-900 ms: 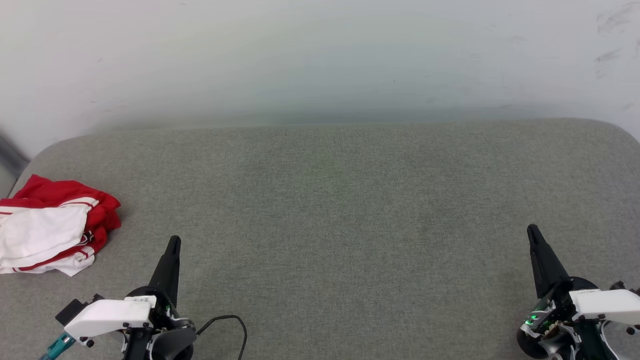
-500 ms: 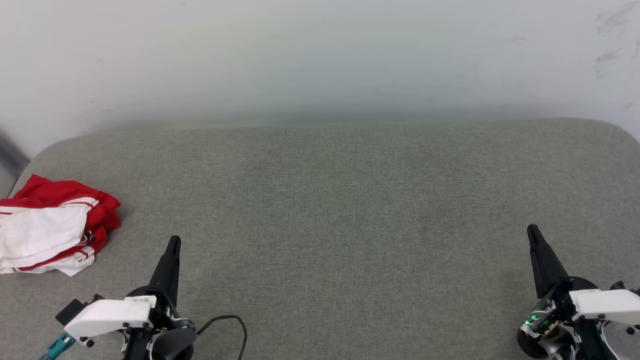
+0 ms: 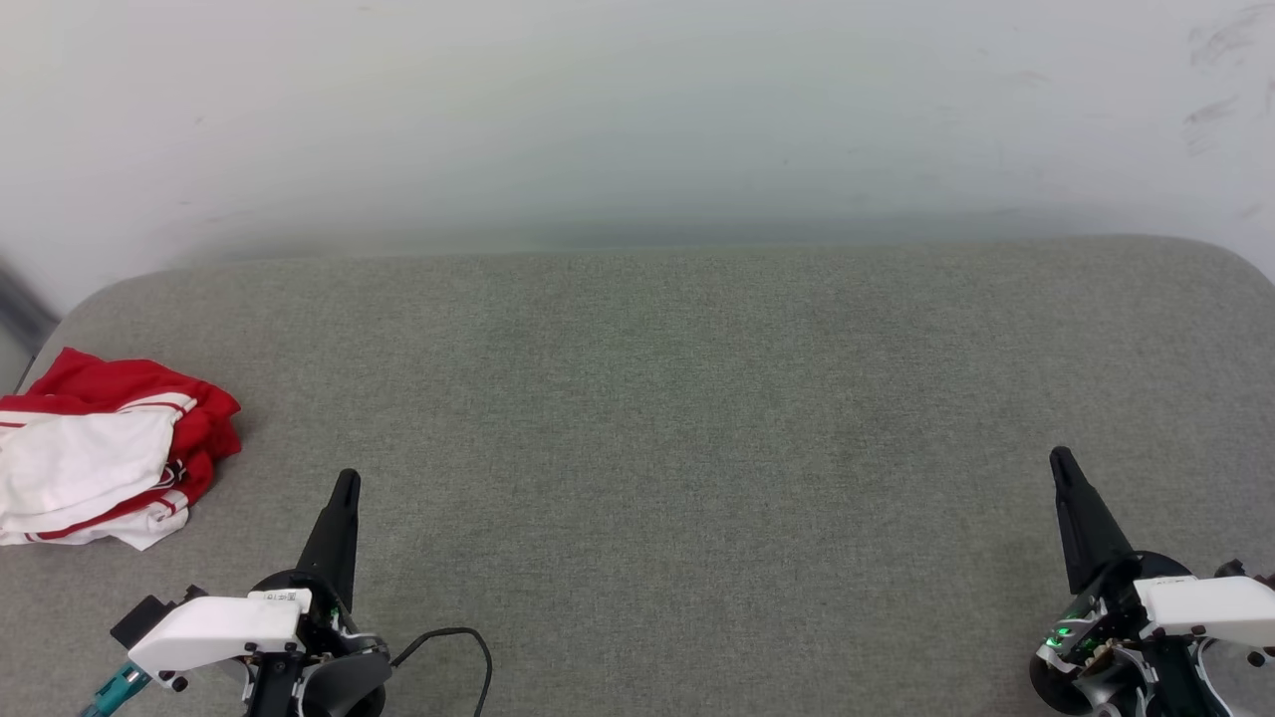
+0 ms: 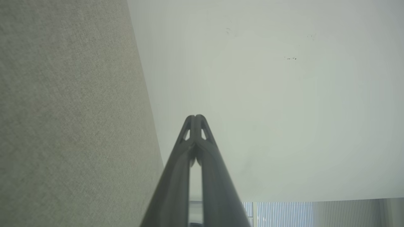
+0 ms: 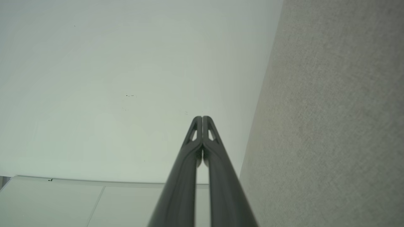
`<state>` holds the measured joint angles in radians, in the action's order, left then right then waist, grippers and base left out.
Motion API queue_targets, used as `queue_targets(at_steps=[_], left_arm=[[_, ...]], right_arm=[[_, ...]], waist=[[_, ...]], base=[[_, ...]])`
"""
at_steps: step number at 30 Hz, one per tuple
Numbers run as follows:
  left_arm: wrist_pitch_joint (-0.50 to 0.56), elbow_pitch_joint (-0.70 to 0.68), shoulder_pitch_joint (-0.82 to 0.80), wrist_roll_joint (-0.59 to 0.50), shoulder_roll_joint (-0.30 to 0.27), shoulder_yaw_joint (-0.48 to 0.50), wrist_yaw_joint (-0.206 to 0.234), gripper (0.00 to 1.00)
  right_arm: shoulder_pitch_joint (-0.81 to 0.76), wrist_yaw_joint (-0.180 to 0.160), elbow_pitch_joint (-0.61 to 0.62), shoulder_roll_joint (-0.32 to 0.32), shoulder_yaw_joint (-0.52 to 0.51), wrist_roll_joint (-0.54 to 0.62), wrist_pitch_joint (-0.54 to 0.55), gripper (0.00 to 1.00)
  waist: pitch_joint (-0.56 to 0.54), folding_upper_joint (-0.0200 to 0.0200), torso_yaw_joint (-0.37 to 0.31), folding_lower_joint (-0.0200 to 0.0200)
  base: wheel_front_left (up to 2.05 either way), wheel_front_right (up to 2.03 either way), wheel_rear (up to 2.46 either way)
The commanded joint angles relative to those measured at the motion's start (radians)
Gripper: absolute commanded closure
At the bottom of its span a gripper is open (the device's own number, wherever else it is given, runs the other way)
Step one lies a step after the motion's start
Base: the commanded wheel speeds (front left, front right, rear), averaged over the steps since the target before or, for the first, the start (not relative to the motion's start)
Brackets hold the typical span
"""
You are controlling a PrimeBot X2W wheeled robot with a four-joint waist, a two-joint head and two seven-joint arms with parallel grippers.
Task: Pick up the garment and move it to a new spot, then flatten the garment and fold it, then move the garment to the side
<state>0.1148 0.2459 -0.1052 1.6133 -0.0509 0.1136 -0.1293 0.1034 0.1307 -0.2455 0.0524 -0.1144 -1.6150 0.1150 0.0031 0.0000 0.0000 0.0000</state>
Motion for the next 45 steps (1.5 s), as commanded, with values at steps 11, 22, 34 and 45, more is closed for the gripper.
queue_targets(at_steps=[11, 22, 34, 45], left_arm=[[0.002, 0.000, -0.009, -0.001, 0.001, 0.002, -0.005, 1.00], [-0.002, 0.033, 0.029, 0.000, 0.004, -0.005, 0.002, 0.00], [-0.061, -0.022, 0.038, -0.147, 0.003, 0.004, 0.021, 0.00], [-0.110, -0.106, 0.052, -0.415, 0.003, -0.039, 0.117, 0.00]], right_arm=[[0.012, 0.000, -0.001, -0.004, 0.000, 0.004, 0.001, 1.00], [-0.034, 0.000, -0.033, -0.001, 0.002, 0.000, -0.002, 0.00], [-0.043, 0.000, 0.006, -0.001, -0.009, 0.142, -0.061, 0.00], [-0.056, 0.000, 0.106, -0.001, 0.000, 0.401, -0.110, 0.00]], waist=[[0.000, 0.0000, 0.000, 0.0000], [0.000, 0.0000, 0.000, 0.0000], [0.002, 0.0000, 0.000, 0.0000], [0.005, 0.0000, 0.002, 0.0000]], base=[[0.00, 0.00, 0.00], [0.00, 0.00, 0.00], [0.00, 0.00, 0.00], [0.00, 0.00, 0.00]])
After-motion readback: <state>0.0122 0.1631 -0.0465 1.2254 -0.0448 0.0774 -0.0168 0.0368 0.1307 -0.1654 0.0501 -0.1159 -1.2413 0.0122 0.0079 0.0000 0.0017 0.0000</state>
